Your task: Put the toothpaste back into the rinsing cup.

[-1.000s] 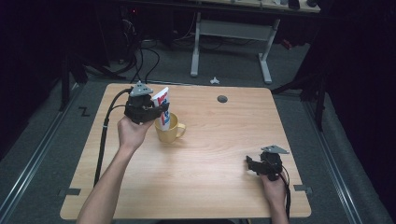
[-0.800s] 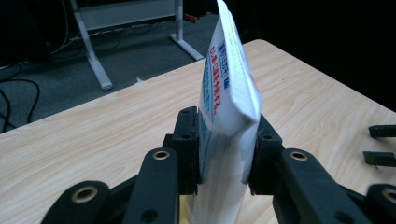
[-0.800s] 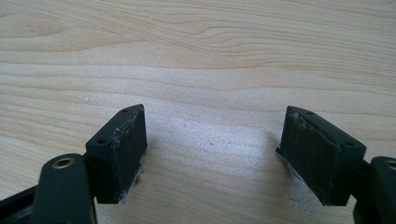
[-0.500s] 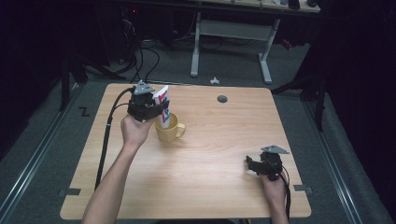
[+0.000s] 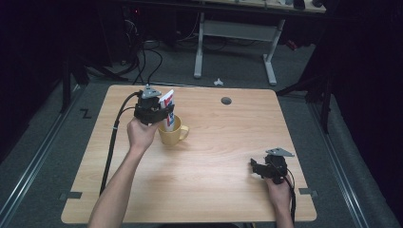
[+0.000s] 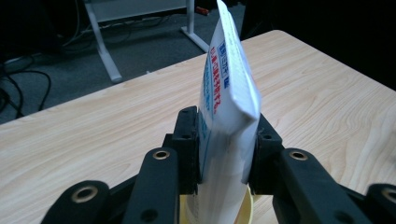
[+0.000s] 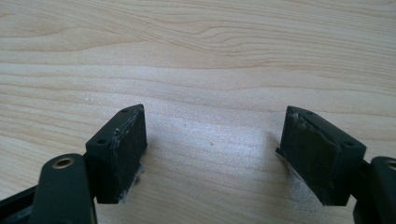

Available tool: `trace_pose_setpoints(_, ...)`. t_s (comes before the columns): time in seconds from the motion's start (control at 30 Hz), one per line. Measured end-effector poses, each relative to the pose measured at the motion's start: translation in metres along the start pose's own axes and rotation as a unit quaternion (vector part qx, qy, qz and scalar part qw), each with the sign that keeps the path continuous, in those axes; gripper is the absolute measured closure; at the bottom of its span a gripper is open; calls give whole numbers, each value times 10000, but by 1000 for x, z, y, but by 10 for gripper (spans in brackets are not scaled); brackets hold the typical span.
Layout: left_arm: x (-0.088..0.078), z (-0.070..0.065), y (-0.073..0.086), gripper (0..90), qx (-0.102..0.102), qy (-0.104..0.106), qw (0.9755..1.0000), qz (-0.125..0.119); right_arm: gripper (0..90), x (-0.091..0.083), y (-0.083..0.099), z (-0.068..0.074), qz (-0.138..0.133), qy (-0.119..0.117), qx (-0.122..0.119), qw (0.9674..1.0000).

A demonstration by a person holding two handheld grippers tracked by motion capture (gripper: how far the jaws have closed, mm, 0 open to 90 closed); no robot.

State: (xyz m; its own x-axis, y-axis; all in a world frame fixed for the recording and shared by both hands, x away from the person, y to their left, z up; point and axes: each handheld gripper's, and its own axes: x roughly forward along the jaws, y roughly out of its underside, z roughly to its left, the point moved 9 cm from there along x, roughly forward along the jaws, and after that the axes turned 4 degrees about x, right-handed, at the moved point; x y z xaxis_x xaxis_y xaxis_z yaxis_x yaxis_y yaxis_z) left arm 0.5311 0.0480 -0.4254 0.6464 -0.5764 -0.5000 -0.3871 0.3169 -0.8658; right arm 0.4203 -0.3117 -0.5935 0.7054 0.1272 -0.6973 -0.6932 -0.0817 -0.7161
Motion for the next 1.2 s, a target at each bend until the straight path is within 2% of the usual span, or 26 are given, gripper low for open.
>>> trace_pose_setpoints(0.37, 11, -1, 9, 698, 114, -121, 9998, 70, 229, 0, 0, 0, 0, 0, -3, 10000)
trace_pose_setpoints(1.2, 31, 0, 33, 696, 155, -334, 9991, 206, 229, 0, 0, 0, 0, 1, -4, 10000)
